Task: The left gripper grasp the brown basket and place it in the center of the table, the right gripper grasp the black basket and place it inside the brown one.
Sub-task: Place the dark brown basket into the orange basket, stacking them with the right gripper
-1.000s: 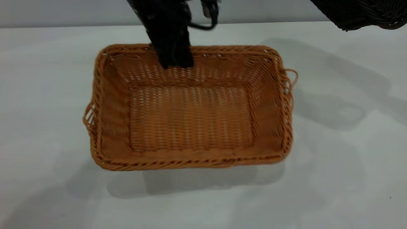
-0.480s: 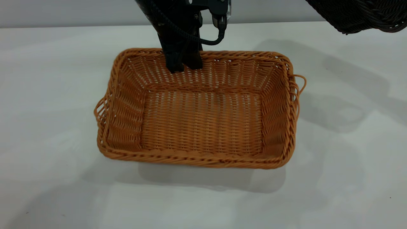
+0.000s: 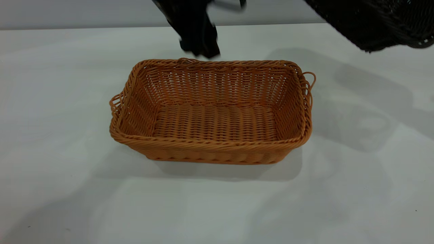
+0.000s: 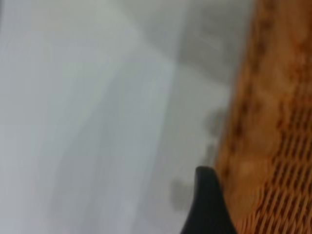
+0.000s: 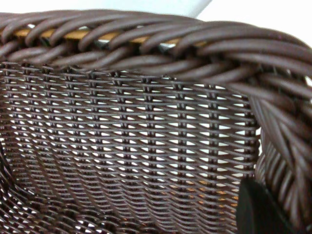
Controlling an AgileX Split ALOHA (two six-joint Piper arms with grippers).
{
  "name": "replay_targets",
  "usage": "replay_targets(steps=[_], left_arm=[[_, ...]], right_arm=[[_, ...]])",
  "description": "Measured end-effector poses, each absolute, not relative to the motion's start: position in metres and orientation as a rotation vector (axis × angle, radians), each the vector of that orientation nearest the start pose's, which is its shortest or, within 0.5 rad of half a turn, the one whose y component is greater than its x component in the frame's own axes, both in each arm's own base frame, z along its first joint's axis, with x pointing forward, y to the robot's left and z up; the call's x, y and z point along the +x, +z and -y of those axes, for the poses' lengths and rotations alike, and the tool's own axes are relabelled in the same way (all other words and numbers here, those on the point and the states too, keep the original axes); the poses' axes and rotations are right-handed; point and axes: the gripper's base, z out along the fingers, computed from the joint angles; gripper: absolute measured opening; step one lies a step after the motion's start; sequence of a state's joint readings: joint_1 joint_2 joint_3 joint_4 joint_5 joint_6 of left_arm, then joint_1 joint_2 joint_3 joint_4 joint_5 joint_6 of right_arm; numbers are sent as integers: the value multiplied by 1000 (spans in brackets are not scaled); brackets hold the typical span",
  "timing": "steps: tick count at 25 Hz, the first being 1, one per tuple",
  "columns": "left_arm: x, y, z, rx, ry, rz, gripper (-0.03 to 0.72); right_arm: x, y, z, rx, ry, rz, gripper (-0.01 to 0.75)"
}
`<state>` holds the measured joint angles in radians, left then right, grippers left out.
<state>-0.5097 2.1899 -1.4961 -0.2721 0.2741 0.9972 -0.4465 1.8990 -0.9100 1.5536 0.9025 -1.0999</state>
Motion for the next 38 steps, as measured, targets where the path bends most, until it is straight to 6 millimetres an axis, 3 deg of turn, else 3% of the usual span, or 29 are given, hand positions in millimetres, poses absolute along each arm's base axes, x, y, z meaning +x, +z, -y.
replay_targets(steps=[4, 7, 10, 13, 18, 24, 31, 38], left_arm=[[432, 168, 177, 1032, -53, -2180, 468], [445, 181, 125, 764, -70, -2294, 468], [452, 184, 87, 610, -62, -2348, 468], [454, 182, 64, 546, -56, -2391, 468], [454, 181, 56, 528, -55, -2413, 468], [454, 181, 56, 526, -57, -2416, 468], [454, 181, 56, 526, -57, -2416, 470], [454, 181, 56, 526, -57, -2416, 470]], right_arm=[[328, 151, 67, 599, 1111, -2322, 76], [329, 153, 43, 527, 1114, -2411, 76], [335, 153, 8, 415, 1078, -2521, 76], [343, 158, -29, 282, 1003, -2617, 76], [358, 169, -75, 150, 875, -2694, 76], [373, 142, -117, 70, 822, -2803, 76], [378, 111, -124, 94, 798, -2874, 76], [383, 101, -122, 109, 749, -2863, 77]])
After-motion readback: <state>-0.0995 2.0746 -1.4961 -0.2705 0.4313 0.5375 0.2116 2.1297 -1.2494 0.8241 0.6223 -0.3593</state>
